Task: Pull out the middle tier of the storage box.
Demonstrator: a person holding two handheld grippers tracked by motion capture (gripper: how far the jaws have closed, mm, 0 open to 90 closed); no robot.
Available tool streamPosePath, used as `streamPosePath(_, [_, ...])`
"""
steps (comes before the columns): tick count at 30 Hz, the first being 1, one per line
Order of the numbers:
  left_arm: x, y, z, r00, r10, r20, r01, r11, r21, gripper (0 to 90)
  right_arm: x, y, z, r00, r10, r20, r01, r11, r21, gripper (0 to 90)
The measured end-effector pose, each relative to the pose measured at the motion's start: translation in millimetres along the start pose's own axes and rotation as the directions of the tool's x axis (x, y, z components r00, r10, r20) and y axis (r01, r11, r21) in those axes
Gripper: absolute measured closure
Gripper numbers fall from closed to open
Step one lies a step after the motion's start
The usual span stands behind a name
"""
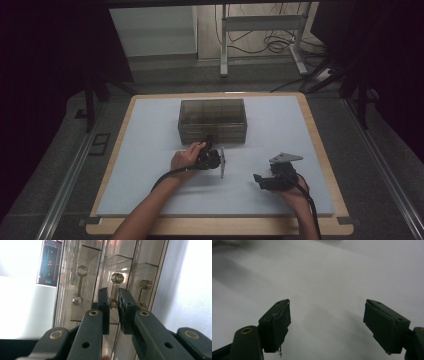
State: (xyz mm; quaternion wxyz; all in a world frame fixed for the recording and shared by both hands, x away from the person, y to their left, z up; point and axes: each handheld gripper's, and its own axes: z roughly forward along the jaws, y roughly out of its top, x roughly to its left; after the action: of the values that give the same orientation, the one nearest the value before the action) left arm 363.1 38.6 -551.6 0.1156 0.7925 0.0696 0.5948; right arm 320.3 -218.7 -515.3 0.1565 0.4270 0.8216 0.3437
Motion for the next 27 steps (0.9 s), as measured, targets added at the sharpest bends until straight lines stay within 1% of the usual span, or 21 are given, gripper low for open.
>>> streamPosePath(18, [-1.3, -0.6, -5.9, 1.0, -0.008, 0.003, 0.008, 1.0, 0.0, 81.7, -0.1, -0.1, -0.3, 1.0, 0.0, 0.002, 0.0, 1.0, -0.001, 21.2])
streamPosePath(27, [-2.4, -0.5, -11.6, 1.0, -0.004, 0.006, 0.004, 1.0, -0.003, 81.6, 0.2, -0.1, 0.0, 1.0, -0.003, 0.002, 0.003, 1.0, 0.0, 21.2])
